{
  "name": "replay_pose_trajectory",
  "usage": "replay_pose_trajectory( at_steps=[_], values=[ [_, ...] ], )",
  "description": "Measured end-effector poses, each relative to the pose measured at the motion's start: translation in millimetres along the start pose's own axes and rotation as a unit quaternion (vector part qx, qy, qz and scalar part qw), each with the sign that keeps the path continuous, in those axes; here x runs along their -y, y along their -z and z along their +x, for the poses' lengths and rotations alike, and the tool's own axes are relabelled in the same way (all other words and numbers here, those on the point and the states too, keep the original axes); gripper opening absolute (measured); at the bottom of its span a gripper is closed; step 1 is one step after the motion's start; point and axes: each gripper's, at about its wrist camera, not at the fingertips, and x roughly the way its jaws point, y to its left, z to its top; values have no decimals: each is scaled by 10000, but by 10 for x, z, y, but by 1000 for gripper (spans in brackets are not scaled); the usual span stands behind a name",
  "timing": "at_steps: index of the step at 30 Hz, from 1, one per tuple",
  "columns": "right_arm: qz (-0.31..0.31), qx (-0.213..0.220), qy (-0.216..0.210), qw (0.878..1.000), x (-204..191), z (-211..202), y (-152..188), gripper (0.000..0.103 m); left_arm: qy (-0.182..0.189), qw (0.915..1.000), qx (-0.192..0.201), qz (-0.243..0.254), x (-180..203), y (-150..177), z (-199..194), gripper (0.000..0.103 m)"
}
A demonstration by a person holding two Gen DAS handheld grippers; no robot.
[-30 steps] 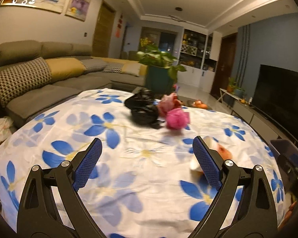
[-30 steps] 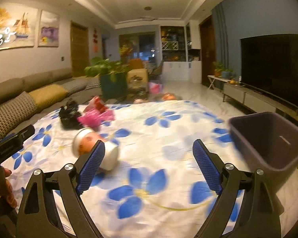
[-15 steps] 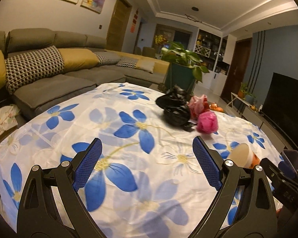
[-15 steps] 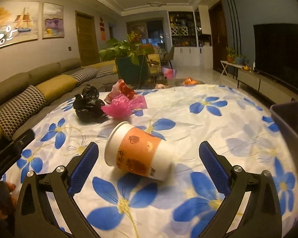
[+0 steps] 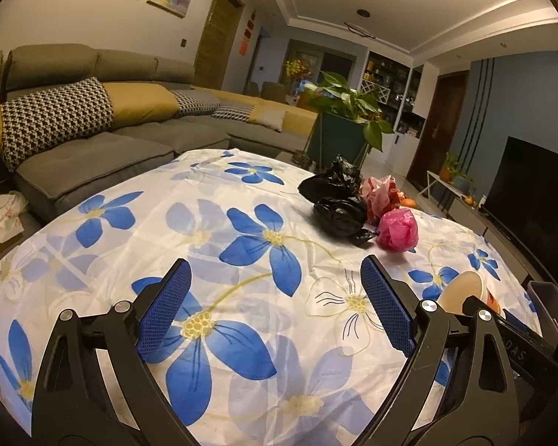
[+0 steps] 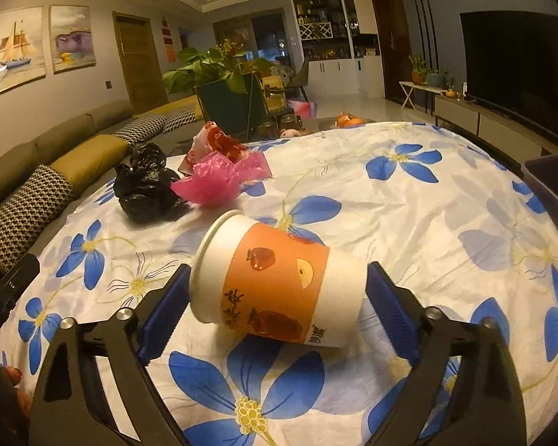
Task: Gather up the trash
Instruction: 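Move both open tools back to the remaining cup and black bag, then grasp the black plastic bag with the left tool while the right tool closes on the orange-printed cup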
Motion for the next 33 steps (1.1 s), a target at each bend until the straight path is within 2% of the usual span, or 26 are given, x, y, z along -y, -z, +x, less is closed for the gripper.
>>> replay_pose_trajectory(
  at_steps=[12,16,22,25,29,31,33],
  values=[
    [-20,137,-5,9999,106,-64,-54,86,329,9989,-76,313,240,-139,212,91],
    [1,262,48,9996,206,-115,-102,86,444,9984,-165,311,360,-300,450,91],
    [-77,506,219,9984,352,-182,-182,86,311,9985,-199,394,503,-545,884,91],
    [-103,584,317,9977,431,-180,-223,86,552,9971,-459,270,529,-601,1133,91],
    [-44,634,401,9972,560,-169,-266,86,634,9948,-789,116,521,-593,1429,89],
    [2,652,418,9970,610,-162,-279,86,754,9927,-941,59,516,-579,1544,86],
    [57,654,410,9970,667,-157,-295,86,881,9901,-1088,-56,486,-549,1642,76]
  ],
)
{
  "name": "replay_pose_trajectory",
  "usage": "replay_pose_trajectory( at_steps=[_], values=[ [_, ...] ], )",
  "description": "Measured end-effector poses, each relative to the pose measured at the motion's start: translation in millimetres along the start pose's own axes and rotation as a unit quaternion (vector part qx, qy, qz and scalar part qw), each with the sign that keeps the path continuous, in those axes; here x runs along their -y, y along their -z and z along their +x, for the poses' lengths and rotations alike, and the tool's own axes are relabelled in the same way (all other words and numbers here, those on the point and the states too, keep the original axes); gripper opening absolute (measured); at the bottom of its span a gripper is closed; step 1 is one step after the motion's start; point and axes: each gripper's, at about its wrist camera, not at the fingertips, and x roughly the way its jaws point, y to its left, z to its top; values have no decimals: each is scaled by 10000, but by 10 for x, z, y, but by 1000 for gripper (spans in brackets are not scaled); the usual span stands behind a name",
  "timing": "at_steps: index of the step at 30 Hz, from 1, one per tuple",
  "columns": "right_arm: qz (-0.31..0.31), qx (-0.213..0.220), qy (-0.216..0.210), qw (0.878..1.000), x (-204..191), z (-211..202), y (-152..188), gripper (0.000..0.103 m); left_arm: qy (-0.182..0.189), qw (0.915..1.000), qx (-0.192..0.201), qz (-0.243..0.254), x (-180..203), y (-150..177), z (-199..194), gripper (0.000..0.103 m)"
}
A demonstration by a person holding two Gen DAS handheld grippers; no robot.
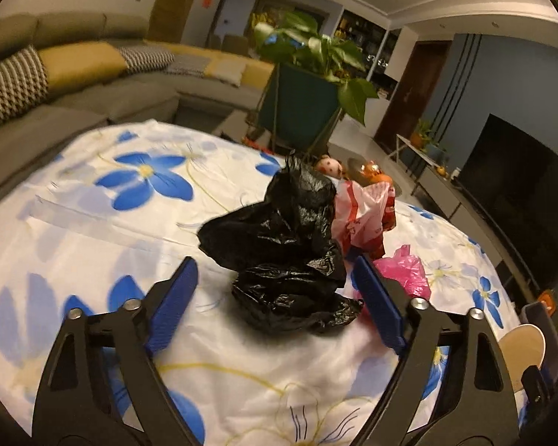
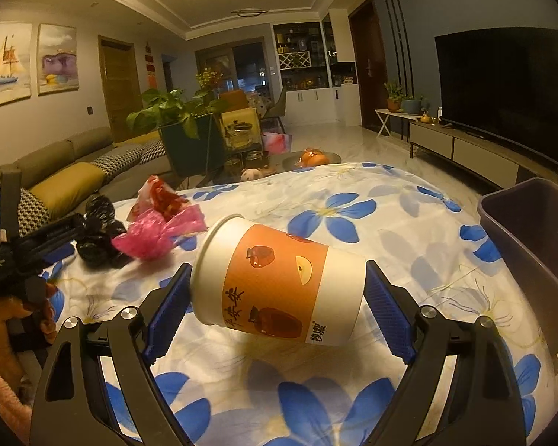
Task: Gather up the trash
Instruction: 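Grasp the black plastic bag with the left tool while the right tool closes on the orange-printed cup, then lift the black bag and orange-printed cup and carry them over the grey bin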
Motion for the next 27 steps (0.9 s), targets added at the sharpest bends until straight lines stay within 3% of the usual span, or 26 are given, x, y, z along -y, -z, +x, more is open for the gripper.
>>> replay_pose_trajectory(
  at_steps=[6,9,13,27],
  values=[
    [58,-10,-53,10000,34,-3,-4,86,407,9988,-208,-186,-100,52,102,36],
    [1,43,-29,10000,23,-46,-6,86,429,9987,-171,-215,-117,74,71,23],
    [-63,106,10,9999,53,-113,-17,86,475,9986,57,-231,-102,109,-158,21],
    [-146,466,-6,9988,233,-591,-78,86,313,9922,1178,261,143,503,-1548,21]
  ],
)
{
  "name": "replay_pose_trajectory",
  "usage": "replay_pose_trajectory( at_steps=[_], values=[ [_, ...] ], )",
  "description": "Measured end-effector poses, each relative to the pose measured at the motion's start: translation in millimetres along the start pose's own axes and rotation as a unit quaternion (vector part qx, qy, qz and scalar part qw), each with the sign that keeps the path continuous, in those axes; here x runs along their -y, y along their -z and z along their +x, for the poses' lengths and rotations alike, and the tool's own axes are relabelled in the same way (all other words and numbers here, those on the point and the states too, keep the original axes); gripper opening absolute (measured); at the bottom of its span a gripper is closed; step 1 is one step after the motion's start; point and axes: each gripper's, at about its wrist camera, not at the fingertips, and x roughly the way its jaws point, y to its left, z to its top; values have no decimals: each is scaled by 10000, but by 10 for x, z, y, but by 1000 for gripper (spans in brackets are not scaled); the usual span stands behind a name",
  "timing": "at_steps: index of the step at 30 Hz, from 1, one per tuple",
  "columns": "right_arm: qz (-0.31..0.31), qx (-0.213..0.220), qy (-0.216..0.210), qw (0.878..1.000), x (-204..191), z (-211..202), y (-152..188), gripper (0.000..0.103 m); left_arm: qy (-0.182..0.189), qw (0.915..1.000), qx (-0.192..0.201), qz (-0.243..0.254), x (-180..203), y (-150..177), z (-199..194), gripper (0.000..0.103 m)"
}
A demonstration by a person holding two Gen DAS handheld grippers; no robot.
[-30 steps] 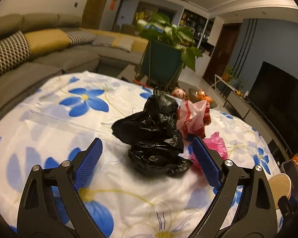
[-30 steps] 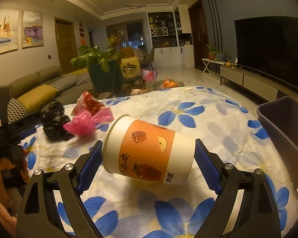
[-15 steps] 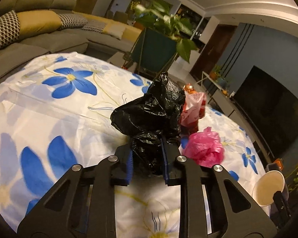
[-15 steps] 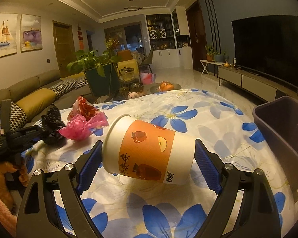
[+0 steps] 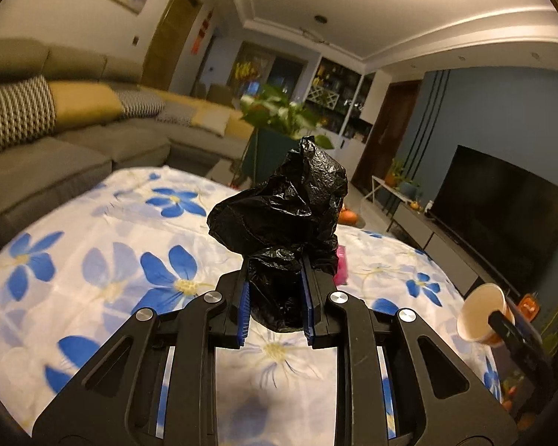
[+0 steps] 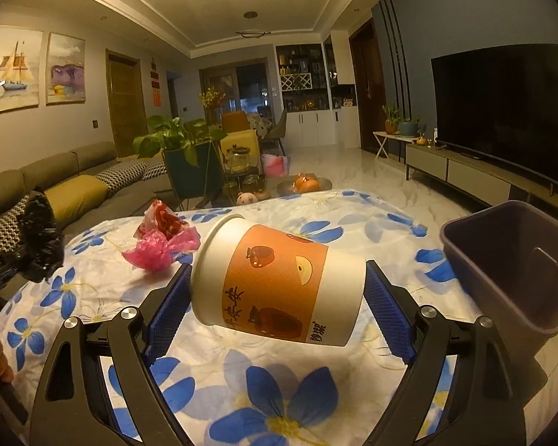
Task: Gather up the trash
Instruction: 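Lift the black bag and orange-printed cup and carry them over the grey bin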
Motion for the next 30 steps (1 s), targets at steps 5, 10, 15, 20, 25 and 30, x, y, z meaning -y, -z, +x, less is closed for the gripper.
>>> replay_pose_trajectory(
  at_steps=[5,10,15,20,25,30],
  values=[
    [62,103,57,9999,142,-160,-29,86,178,9997,-58,143,256,64,-142,21],
    [97,230,177,9995,289,-336,-49,86,477,9980,-174,363,627,161,-137,21],
    [145,319,345,9988,485,-462,-83,86,865,9943,-235,581,1025,231,-91,21],
    [183,427,620,9970,741,-552,-130,86,1321,9875,-330,790,1494,295,47,21],
    [238,511,918,9942,1028,-605,-166,86,1715,9796,-421,962,1957,372,207,21],
    [280,634,1258,9896,1326,-655,-231,86,2081,9704,-446,1142,2428,443,319,21]
  ],
)
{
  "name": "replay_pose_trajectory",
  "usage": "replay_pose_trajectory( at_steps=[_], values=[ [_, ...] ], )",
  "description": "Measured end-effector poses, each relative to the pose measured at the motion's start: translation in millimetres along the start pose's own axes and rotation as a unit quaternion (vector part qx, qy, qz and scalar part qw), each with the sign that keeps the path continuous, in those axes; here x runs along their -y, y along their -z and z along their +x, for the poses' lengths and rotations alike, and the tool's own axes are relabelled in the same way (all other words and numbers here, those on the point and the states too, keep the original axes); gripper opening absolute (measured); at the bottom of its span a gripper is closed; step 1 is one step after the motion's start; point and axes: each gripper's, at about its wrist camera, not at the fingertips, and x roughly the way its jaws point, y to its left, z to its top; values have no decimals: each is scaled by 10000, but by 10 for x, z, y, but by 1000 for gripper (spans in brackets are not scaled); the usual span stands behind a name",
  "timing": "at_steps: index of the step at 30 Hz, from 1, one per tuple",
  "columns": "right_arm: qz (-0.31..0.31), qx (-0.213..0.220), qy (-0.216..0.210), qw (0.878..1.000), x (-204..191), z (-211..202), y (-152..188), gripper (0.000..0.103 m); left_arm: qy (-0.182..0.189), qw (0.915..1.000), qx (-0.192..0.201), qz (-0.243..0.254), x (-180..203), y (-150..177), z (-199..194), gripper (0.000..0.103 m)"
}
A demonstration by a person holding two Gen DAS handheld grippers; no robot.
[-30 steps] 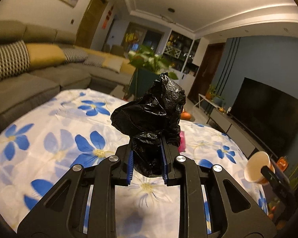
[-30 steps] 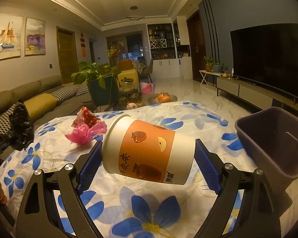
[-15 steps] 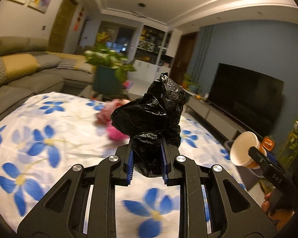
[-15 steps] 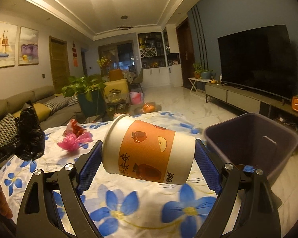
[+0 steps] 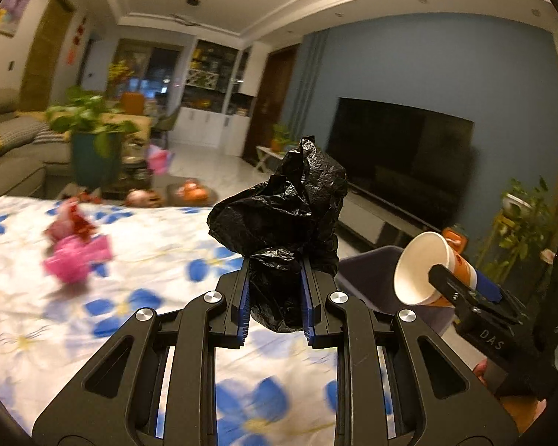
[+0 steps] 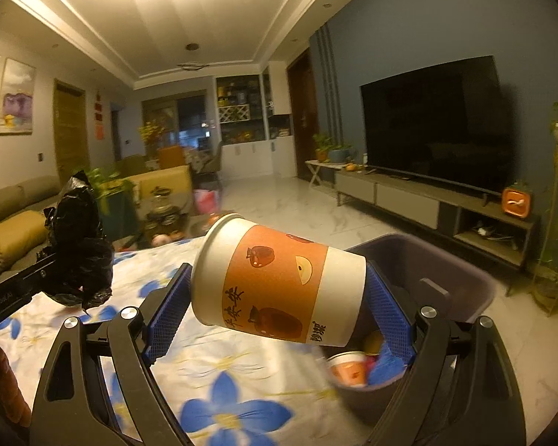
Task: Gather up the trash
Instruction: 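Lift the black bag and orange-printed cup and carry them over the grey bin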
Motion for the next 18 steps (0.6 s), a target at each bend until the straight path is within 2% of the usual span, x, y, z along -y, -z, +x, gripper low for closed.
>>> replay_pose_trajectory(
  at_steps=[9,18],
  values=[
    [156,214,565,9981,532,76,-100,86,497,9980,-168,345,674,-18,590,21],
    [265,224,842,9958,855,158,-62,86,784,9950,-370,494,1037,85,1091,21]
  ],
)
